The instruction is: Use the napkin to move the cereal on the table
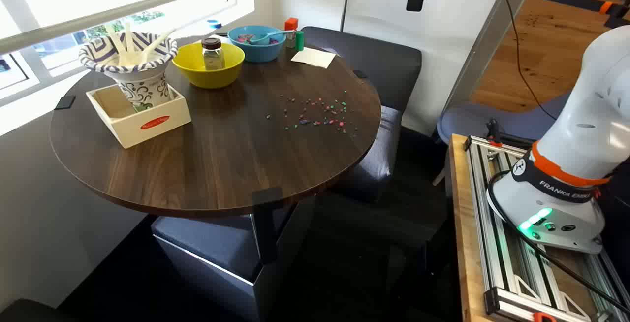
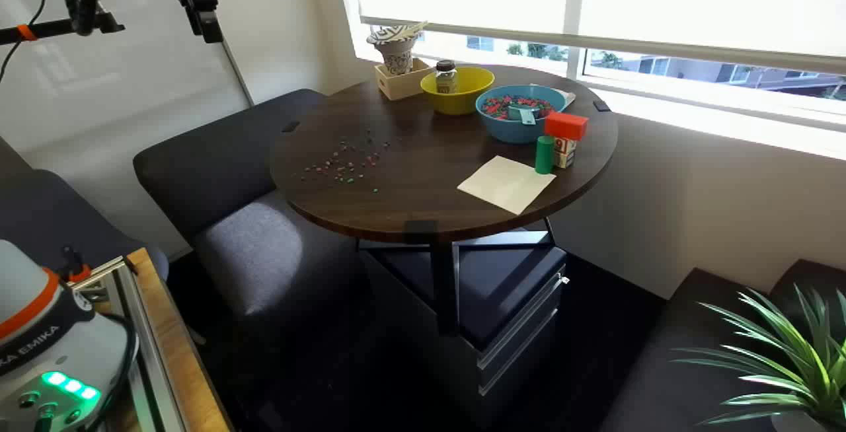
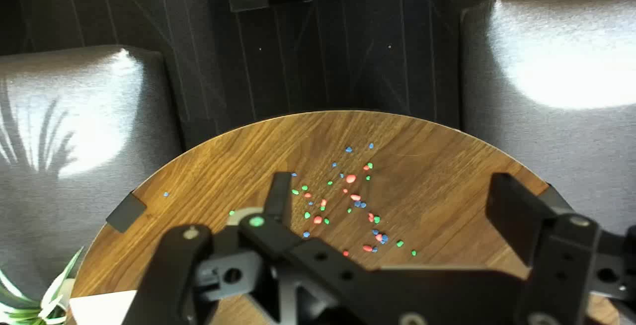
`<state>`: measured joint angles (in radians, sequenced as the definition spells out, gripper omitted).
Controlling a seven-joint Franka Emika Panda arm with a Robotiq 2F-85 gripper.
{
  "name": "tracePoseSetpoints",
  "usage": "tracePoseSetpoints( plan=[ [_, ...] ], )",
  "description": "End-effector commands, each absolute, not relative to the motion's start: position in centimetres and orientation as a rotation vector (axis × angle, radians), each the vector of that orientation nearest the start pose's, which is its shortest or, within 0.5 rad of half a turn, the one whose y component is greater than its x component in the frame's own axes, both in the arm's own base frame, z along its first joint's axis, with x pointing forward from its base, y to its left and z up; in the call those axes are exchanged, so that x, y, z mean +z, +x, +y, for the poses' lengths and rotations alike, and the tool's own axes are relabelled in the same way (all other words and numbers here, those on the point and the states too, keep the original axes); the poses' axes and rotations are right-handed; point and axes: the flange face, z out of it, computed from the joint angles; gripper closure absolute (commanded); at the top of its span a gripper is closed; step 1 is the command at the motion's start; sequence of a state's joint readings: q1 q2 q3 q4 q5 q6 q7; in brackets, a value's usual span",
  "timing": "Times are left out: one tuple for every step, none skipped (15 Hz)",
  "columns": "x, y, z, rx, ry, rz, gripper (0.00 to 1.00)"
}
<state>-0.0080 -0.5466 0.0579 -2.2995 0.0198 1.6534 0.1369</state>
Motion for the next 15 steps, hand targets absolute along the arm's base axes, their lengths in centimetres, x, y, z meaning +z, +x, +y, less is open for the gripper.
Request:
tracePoseSetpoints(
  plan=[
    [54.2,37.5,2.4,0.158,-3.153,0.157,0.0],
    [54.2,37.5,2.4,0.158,-3.153,0.157,0.0],
    [54.2,37.5,2.4,0.158,-3.153,0.157,0.0],
    [54.2,37.5,2.4,0.158,-3.153,0.157,0.0],
    [54.2,37.5,2.4,0.158,-3.153,0.157,0.0],
    [53.7,38.3,0.9,0.22,-3.086,0.309,0.0],
    [53.1,38.7,-0.1,0.247,-3.082,0.397,0.0],
    [52.0,39.5,-2.3,0.275,-3.063,0.458,0.0],
    [51.3,40.1,-3.7,0.29,-3.057,0.536,0.0],
    [49.7,40.6,-6.2,0.3,-3.048,0.625,0.0],
    [48.7,41.1,-8.0,0.32,-3.023,0.702,0.0],
    [47.3,41.5,-10.2,0.338,-2.986,0.784,0.0],
    [46.4,42.3,-11.6,0.358,-2.939,0.853,0.0],
    [45.4,42.6,-13.3,0.381,-2.891,0.918,0.0],
    [44.9,43.3,-14.3,0.409,-2.845,0.974,0.0]
  ],
)
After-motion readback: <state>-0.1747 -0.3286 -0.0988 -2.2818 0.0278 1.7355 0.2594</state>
